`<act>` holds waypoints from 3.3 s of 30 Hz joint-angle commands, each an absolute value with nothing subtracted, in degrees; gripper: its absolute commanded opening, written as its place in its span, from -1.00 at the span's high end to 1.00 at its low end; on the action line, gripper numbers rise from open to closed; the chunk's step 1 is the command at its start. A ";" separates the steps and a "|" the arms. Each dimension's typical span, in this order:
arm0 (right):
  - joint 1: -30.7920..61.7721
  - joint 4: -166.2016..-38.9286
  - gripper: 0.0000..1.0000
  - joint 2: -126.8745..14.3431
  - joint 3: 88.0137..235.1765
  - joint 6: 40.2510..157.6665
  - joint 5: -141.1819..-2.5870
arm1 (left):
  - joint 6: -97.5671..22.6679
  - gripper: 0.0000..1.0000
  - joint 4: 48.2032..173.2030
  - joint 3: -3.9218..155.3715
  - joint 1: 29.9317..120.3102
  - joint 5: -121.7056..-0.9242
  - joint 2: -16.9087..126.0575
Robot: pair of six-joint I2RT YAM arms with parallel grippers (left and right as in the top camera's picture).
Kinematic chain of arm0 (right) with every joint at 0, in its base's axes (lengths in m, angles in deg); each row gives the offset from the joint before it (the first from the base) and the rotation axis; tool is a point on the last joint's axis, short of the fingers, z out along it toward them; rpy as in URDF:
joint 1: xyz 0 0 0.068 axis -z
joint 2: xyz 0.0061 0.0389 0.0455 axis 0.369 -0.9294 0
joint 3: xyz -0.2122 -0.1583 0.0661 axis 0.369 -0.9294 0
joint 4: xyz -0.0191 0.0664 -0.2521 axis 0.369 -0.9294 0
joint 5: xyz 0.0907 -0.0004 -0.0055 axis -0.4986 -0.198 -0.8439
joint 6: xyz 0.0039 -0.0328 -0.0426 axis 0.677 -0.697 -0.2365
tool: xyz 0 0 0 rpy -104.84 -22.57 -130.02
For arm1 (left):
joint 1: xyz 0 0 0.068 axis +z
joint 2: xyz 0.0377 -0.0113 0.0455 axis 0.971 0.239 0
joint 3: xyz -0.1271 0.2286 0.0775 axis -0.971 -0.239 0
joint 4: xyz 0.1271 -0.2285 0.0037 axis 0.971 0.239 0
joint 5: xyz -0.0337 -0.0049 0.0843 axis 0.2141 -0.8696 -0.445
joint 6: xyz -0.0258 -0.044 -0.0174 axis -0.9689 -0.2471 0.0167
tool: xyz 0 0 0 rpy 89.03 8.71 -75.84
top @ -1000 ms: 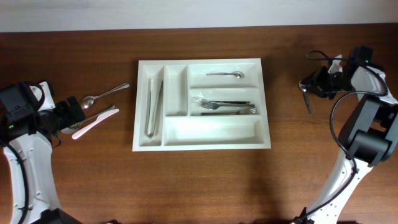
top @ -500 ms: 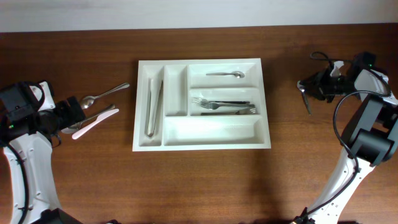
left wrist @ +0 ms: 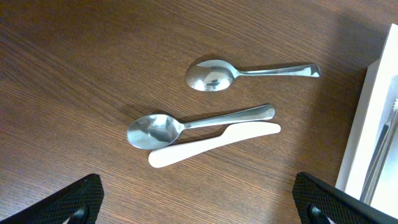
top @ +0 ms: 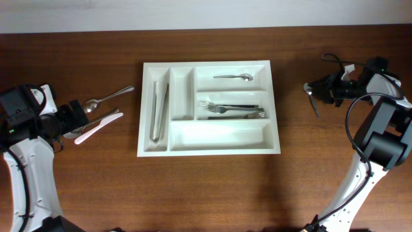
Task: Pack container
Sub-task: 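Raise the held spoon with the right gripper toward the tray, then carry the spoon over the tray's top-right compartment and lower it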
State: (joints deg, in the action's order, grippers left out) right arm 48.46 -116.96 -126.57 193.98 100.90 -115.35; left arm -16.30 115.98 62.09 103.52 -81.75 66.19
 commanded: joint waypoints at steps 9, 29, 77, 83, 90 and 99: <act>48.24 -117.57 0.44 -131.20 192.88 96.60 -110.74 | -16.87 -0.98 115.81 63.03 103.72 -80.79 66.50; 45.29 -118.86 0.37 -131.20 192.88 86.72 -99.83 | -16.87 -0.99 115.83 63.03 103.72 -80.79 66.50; 45.01 -120.87 0.92 -121.04 193.93 85.89 -110.36 | -16.87 -0.99 115.83 63.03 103.72 -80.79 66.50; 45.01 -121.66 0.92 -115.95 193.93 85.91 -110.21 | -16.87 -0.98 115.83 63.03 103.72 -80.79 66.50; 44.90 -123.56 0.92 -110.61 193.93 85.67 -110.67 | -16.87 -0.99 115.83 63.03 103.72 -80.77 66.50; 44.22 -126.53 0.92 -103.53 193.93 85.15 -112.59 | -16.87 -0.99 115.83 63.03 103.72 -80.79 66.50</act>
State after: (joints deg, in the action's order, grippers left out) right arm 45.38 -125.57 -106.96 194.15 86.28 -110.69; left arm -16.30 115.96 62.09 103.52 -81.77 66.19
